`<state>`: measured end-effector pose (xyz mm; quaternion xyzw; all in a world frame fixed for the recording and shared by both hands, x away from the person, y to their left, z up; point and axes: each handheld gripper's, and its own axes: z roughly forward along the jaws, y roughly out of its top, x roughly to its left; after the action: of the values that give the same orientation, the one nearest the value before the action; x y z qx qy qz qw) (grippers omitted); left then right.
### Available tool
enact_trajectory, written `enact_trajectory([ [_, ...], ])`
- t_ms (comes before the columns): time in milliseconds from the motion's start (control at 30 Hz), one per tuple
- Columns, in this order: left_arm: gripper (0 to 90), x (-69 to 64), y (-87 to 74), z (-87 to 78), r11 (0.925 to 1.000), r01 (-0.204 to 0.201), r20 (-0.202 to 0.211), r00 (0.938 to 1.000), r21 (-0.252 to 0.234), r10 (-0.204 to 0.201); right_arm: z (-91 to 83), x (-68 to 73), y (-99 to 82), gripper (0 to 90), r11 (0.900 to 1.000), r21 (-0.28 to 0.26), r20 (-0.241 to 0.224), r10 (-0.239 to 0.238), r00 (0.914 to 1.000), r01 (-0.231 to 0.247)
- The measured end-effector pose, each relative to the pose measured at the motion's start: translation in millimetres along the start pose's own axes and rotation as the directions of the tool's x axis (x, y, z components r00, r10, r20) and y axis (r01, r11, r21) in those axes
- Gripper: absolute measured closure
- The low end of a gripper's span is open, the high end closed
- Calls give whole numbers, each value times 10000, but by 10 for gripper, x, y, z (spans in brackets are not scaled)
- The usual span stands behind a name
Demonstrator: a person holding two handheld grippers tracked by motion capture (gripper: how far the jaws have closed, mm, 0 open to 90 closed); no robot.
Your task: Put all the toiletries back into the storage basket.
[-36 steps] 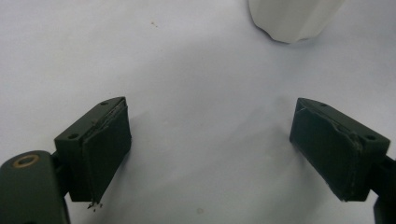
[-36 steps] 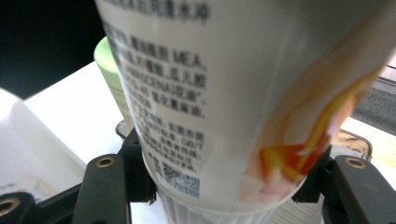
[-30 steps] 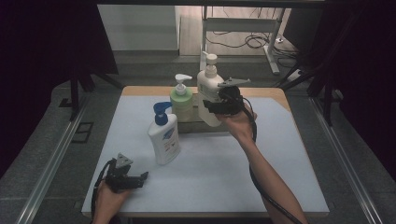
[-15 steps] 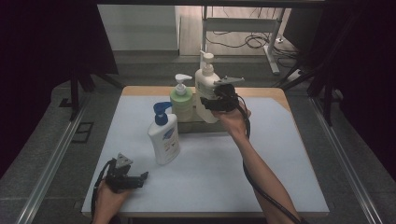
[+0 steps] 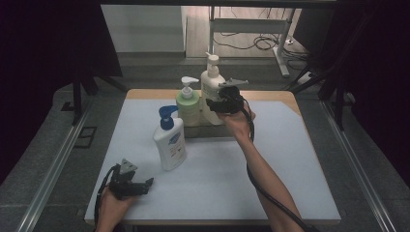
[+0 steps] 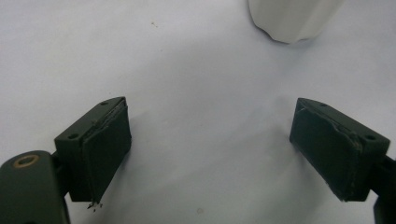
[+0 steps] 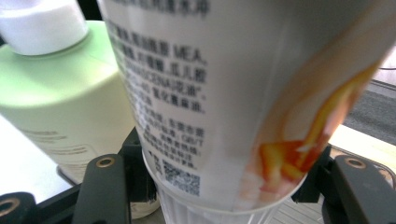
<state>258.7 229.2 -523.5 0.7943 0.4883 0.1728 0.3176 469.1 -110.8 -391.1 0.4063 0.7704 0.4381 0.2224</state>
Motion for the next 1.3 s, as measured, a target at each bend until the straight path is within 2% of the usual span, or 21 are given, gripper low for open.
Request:
enact_trajectory([
  [467, 122, 0, 0, 0, 10000, -2, 2, 10000, -3, 2, 169, -19, -100, 397, 9999, -16, 188, 124, 9997, -124],
  [900, 122, 0, 0, -1, 10000, -1, -1, 10000, 7, 1, 292, 51, -303, 395, 9999, 119, 294, -79, 9995, 75],
  [1200, 122, 0, 0, -1, 10000, -10, -11, 10000, 7, 10, 365, 66, -467, 391, 9995, 264, 282, 181, 9994, -189],
  [1300, 122, 0, 0, -1, 10000, -9, -18, 10000, 5, 9, 374, 74, -506, 387, 9997, 165, 267, 182, 9995, -187],
])
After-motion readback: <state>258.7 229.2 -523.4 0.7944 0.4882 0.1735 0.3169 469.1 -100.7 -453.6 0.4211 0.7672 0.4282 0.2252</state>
